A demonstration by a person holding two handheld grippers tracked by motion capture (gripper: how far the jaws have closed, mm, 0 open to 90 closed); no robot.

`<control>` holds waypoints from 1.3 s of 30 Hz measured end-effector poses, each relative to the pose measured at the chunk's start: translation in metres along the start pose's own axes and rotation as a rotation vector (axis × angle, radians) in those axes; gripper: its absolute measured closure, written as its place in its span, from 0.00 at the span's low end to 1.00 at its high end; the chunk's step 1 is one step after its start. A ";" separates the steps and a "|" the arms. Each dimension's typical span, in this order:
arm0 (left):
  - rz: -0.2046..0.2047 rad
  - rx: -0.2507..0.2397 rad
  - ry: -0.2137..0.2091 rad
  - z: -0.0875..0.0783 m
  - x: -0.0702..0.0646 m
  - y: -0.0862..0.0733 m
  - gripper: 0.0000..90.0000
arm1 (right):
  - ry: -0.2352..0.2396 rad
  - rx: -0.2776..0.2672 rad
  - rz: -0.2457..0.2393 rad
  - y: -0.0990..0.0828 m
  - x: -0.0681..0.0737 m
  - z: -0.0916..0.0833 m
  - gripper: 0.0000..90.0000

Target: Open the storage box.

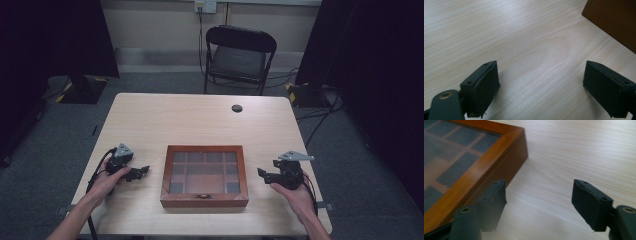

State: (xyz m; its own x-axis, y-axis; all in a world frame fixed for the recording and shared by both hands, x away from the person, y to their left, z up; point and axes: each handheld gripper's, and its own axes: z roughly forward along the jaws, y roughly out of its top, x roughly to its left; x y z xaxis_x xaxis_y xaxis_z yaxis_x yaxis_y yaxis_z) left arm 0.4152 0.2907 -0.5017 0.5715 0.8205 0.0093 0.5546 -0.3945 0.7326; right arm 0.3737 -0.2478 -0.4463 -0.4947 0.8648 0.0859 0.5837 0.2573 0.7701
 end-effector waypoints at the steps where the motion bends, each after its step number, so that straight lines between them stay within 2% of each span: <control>1: -0.003 -0.001 0.001 0.000 0.000 0.000 0.13 | 0.016 0.001 -0.004 0.002 0.003 -0.001 0.32; 11: -0.004 0.000 0.000 0.000 0.000 0.000 0.13 | 0.170 -0.042 -0.022 0.028 0.026 -0.017 0.43; 17: -0.003 -0.001 0.001 0.000 0.000 0.000 0.13 | 0.245 -0.046 -0.064 0.039 0.043 -0.018 0.49; 27: -0.001 0.002 0.001 0.000 0.000 0.000 0.13 | 0.363 -0.057 -0.149 0.069 0.084 -0.011 0.55; 34: -0.001 0.001 0.001 0.000 0.000 0.000 0.13 | 0.446 -0.051 -0.190 0.071 0.110 0.003 0.62; 39: -0.001 0.002 0.001 0.000 0.000 0.000 0.13 | 0.497 -0.013 -0.225 0.064 0.126 0.011 0.68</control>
State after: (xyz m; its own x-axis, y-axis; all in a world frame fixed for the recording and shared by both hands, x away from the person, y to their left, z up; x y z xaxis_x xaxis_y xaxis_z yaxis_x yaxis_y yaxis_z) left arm 0.4151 0.2906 -0.5016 0.5701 0.8215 0.0088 0.5564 -0.3939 0.7316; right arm 0.3560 -0.1175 -0.3932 -0.8533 0.4798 0.2041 0.4216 0.4046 0.8115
